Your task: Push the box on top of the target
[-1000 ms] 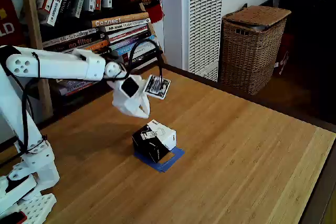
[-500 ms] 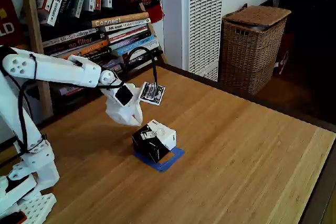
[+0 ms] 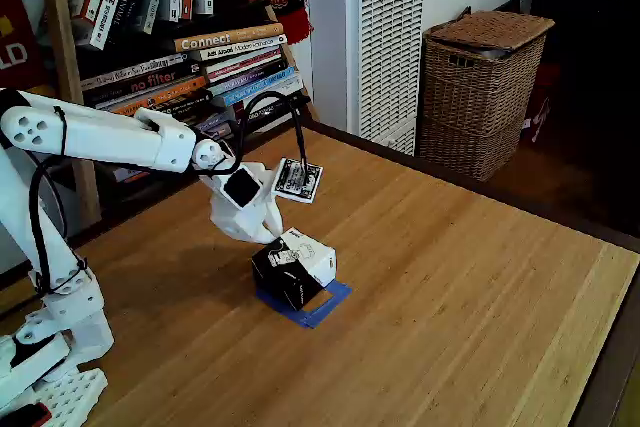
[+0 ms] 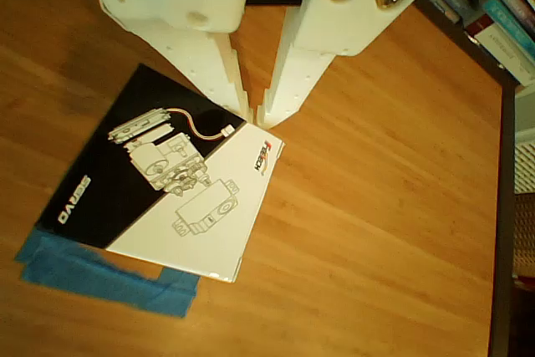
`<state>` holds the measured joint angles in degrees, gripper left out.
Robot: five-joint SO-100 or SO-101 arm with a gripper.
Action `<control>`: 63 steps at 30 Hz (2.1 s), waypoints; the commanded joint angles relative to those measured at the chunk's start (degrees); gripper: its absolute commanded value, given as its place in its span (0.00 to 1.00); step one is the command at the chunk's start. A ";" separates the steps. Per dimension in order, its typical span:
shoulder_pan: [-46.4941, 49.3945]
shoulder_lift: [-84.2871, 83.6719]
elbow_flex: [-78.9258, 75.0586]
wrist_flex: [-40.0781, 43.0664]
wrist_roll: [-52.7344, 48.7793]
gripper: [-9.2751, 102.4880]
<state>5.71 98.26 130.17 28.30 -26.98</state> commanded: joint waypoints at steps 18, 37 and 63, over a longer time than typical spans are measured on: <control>1.76 1.41 -0.88 -1.32 -1.05 0.08; 1.58 -2.64 -5.89 -2.64 0.26 0.08; 2.72 -3.96 -6.59 -3.60 -0.62 0.08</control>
<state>7.91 93.96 125.33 25.58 -27.16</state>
